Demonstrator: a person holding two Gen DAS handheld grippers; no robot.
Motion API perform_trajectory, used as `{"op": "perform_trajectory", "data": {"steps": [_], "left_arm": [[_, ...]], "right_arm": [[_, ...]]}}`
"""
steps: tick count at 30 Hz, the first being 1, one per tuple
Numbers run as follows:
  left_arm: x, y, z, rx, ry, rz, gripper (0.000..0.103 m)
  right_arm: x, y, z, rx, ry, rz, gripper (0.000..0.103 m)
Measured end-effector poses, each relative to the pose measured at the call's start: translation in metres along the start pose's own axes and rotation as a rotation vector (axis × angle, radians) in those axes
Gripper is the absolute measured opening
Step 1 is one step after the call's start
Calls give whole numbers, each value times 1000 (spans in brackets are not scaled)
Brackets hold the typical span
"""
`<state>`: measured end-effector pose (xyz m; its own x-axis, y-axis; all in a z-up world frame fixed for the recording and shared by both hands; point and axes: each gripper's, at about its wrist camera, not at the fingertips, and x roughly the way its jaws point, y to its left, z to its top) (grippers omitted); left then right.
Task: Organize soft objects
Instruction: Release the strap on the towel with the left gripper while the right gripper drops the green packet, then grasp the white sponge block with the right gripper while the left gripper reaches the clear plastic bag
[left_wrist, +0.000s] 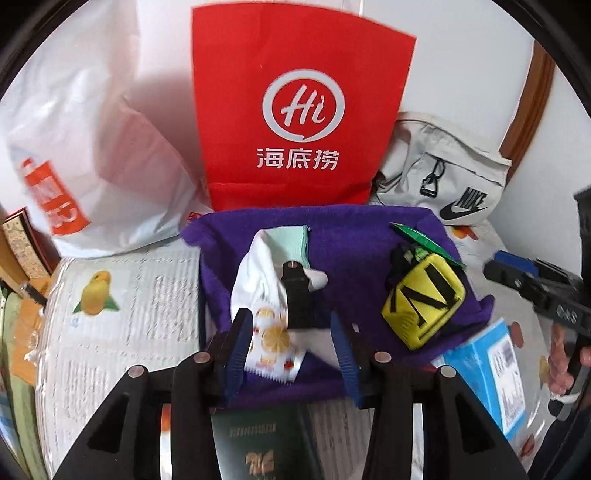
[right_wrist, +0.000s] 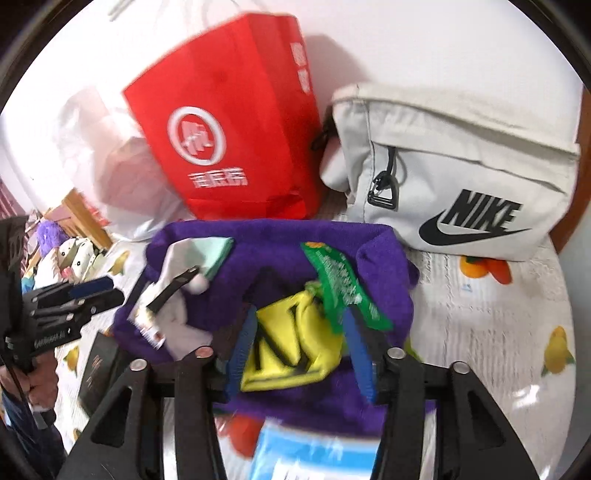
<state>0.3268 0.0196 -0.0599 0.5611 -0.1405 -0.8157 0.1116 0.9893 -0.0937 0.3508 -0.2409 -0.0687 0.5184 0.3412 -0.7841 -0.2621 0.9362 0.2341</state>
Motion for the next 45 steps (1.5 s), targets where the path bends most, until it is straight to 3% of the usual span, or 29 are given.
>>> {"op": "perform_trajectory", "data": {"steps": [4, 8, 13, 17, 20, 23, 39, 42, 45], "left_arm": [[-29, 0, -21, 0, -8, 13, 43], [-59, 2, -48, -16, -29, 1, 52], [-82, 1, -85, -39, -34, -22, 57], [-88, 0, -112, -55, -22, -26, 60], [-89, -1, -129, -60, -12, -36, 68], [-85, -3, -146, -57, 5, -36, 68], [-41, -29, -178, -8, 93, -52, 69], [-27, -37, -181, -9, 106, -41, 69], [-14, -47, -183, 0, 121, -31, 69]], "right_arm": [[-40, 20, -30, -19, -57, 13, 71], [-72, 37, -68, -28, -61, 47, 75], [-104, 57, -126, -48, -58, -21, 87], [-107, 64, -169, -39, -16, -49, 95], [-100, 69, -198, -26, 31, -71, 95], [-88, 70, -224, 2, 77, -77, 95], [-45, 72, -260, 13, 126, -149, 95], [-51, 65, -261, 15, 103, -140, 82], [-58, 53, -263, 33, 92, -114, 82]]}}
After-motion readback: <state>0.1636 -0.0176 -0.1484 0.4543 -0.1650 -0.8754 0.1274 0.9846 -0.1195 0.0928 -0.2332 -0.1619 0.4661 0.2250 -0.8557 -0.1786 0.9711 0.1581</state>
